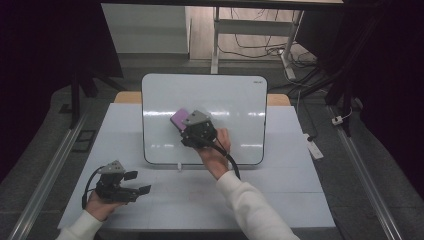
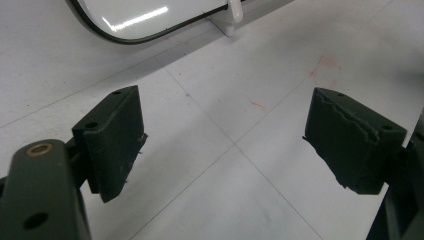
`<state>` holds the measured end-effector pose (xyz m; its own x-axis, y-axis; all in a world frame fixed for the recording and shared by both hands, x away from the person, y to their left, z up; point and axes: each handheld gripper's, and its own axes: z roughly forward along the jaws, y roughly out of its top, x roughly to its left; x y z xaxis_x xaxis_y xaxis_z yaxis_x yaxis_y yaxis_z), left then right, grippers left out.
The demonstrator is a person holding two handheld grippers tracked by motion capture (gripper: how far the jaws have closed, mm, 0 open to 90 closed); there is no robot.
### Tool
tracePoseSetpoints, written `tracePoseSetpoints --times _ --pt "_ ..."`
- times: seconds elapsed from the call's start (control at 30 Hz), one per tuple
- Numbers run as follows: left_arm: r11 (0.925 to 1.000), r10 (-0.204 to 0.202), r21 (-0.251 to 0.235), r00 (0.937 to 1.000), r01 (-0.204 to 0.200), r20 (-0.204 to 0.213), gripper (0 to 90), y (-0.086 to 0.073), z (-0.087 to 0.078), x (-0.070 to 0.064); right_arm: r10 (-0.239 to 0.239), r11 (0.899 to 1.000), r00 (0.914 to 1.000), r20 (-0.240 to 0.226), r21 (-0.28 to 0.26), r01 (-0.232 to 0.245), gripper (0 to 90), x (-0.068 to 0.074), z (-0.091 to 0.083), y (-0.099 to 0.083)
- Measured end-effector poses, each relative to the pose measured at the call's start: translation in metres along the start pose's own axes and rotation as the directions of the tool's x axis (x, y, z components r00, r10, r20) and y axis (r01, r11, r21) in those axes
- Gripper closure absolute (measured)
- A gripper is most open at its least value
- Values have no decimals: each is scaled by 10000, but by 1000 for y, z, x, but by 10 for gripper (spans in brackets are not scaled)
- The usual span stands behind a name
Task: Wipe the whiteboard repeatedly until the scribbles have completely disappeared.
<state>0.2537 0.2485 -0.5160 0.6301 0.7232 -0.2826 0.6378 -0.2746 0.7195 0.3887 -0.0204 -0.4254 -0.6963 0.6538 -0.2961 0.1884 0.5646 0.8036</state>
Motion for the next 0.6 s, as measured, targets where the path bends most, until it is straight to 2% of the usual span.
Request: tracePoseSetpoints --times 0.2,0.33,0.5,0.6 --pt "10000 35 16 10000 -36 21 165 0 0 -1 679 9975 9913 1125 -290 -651 407 -42 -18 0" --pt "10000 27 9 10000 -27 16 166 0 0 0 1083 9935 9839 1422 -499 -1021 407 -59 -22 2" --pt "10000 36 21 10000 -36 18 165 0 0 0 1097 9930 9800 1659 -614 -1008 407 -55 -17 8" --pt "10000 30 17 10000 -30 28 165 0 0 0 1003 9933 9853 1384 -717 -910 408 -45 -11 13"
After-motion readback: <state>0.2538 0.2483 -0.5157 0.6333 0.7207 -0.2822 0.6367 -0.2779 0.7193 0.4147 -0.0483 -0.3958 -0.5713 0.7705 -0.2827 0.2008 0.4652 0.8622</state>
